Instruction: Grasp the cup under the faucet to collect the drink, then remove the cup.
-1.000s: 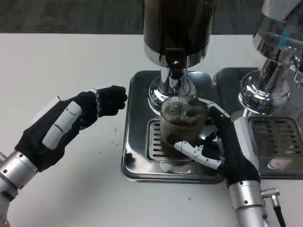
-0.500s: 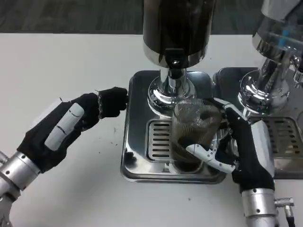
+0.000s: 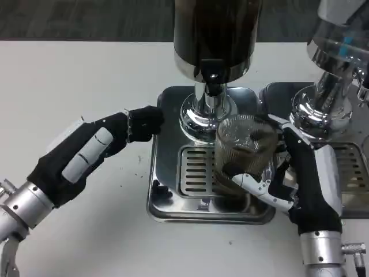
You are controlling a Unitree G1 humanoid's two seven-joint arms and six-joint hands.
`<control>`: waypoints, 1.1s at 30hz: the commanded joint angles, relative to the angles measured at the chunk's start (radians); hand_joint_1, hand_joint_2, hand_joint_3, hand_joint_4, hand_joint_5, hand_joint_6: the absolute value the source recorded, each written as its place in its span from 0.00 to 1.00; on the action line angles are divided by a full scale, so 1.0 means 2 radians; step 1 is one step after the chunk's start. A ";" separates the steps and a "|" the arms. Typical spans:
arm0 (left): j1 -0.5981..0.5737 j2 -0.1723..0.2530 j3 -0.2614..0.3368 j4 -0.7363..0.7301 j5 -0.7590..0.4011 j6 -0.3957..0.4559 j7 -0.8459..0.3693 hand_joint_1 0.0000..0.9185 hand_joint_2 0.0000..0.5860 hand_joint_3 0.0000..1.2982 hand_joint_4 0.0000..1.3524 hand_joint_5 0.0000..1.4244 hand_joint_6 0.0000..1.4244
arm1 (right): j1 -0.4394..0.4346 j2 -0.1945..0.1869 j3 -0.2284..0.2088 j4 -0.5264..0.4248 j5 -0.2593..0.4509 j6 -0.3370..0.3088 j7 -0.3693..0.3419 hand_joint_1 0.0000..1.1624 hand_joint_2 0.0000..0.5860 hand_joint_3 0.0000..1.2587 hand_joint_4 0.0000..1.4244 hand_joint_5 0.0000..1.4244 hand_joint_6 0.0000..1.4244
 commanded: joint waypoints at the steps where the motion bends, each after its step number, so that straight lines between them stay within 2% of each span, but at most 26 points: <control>1: -0.004 0.006 -0.005 0.003 0.013 -0.020 0.007 0.00 0.36 0.20 0.15 0.14 0.15 | 0.012 0.000 -0.010 -0.042 0.002 -0.017 -0.013 0.69 0.31 0.47 0.47 0.59 0.84; 6: -0.006 0.011 -0.010 0.006 0.030 -0.041 0.019 0.00 0.35 0.20 0.14 0.14 0.15 | 0.029 -0.001 -0.017 -0.070 0.001 -0.016 -0.011 0.71 0.29 0.47 0.47 0.61 0.85; 12: -0.003 0.030 -0.022 0.001 0.080 -0.106 0.054 0.00 0.34 0.15 0.08 0.08 0.10 | 0.048 -0.001 -0.021 -0.099 -0.004 -0.015 -0.008 0.73 0.29 0.47 0.47 0.61 0.85; 20: 0.004 0.076 -0.035 -0.011 0.144 -0.183 0.108 0.00 0.32 0.10 0.02 0.03 0.05 | 0.065 -0.002 -0.026 -0.137 0.000 -0.012 0.005 0.73 0.27 0.48 0.48 0.61 0.85; 27: 0.020 0.113 -0.046 -0.032 0.180 -0.224 0.141 0.00 0.30 0.07 0.00 0.00 0.02 | 0.081 -0.002 -0.029 -0.167 0.000 -0.009 0.018 0.74 0.27 0.48 0.48 0.61 0.85; 33: 0.038 0.136 -0.056 -0.050 0.187 -0.245 0.153 0.00 0.30 0.06 0.00 0.00 0.01 | 0.094 -0.003 -0.033 -0.191 0.006 -0.009 0.033 0.75 0.27 0.48 0.48 0.62 0.86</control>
